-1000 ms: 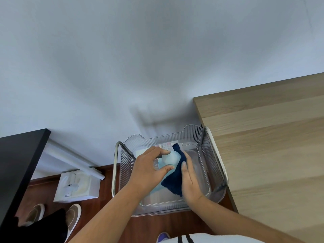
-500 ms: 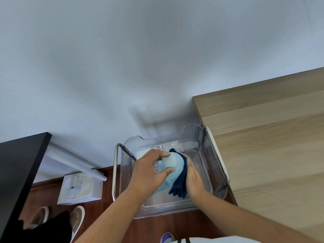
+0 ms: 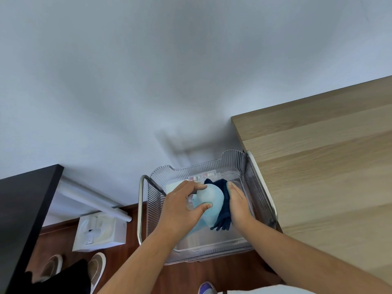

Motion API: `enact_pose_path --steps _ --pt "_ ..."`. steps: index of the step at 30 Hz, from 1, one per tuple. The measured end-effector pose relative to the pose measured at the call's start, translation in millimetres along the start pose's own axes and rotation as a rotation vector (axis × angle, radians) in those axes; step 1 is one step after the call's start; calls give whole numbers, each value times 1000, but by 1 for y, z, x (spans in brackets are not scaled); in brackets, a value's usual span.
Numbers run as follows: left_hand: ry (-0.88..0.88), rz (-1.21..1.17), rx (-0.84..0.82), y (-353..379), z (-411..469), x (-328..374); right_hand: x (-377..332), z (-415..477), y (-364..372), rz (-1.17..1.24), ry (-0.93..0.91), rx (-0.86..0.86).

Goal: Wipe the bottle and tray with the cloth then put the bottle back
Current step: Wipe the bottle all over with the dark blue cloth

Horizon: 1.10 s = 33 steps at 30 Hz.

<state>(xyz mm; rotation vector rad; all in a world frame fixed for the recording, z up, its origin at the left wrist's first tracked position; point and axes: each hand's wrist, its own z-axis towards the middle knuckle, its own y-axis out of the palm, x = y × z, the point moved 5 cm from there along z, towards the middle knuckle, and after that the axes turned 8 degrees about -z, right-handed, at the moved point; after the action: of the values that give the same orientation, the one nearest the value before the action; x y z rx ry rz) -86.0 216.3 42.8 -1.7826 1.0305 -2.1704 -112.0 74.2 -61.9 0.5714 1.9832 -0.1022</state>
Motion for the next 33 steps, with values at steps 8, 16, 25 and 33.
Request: enact_pose_path --steps 8,16,25,33 --pt "-16 48 43 8 -11 12 7 -6 -30 94 43 22" --pt "-146 324 -57 19 3 18 2 -21 -54 69 31 58" --pt "-16 300 -348 7 15 29 -1 -32 -71 96 10 95" --pt "-107 264 -155 3 5 23 -2 -36 -77 114 15 152"
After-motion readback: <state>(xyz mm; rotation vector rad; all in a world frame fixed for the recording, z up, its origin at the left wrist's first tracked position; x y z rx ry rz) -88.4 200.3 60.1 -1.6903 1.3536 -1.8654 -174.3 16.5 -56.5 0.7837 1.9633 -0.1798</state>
